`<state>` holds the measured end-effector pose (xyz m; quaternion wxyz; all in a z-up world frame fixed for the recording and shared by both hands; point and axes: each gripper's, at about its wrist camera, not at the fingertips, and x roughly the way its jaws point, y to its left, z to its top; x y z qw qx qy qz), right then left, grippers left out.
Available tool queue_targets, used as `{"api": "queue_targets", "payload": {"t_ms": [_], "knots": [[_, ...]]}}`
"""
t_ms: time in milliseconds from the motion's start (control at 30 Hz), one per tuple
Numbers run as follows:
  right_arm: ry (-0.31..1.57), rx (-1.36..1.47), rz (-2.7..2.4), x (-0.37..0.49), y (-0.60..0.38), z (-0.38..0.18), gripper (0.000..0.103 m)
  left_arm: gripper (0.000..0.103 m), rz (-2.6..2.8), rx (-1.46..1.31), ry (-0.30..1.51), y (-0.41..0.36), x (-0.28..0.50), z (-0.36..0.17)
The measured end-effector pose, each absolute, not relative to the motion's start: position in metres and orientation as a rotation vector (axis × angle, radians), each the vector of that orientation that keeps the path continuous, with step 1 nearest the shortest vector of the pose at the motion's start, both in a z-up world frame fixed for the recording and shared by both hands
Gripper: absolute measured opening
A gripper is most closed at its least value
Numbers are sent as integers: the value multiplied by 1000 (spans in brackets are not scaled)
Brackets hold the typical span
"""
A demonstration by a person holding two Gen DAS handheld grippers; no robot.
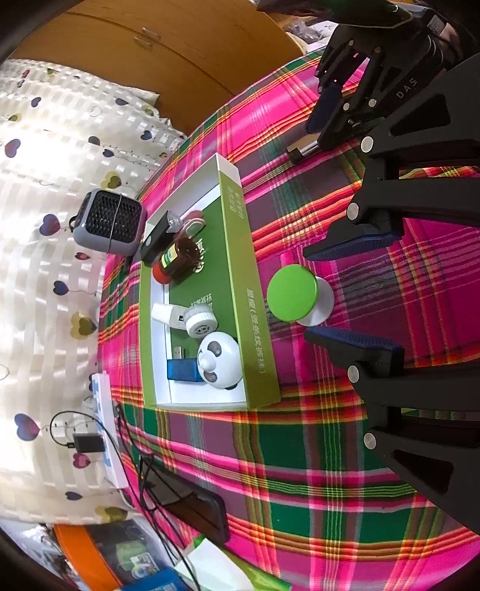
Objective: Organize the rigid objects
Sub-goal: 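Grasp the green-topped white stand with the left tool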
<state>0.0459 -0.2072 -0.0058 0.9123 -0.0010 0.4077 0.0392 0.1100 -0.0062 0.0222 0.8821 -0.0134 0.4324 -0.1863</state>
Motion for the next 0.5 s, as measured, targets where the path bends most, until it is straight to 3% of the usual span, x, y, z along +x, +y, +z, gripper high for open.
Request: {"api": "queue_targets", "payload": {"t_ms": [500], "knots": [[821, 10, 133, 46, -208, -6, 24, 36, -369, 3, 905, -16, 123, 19]]}}
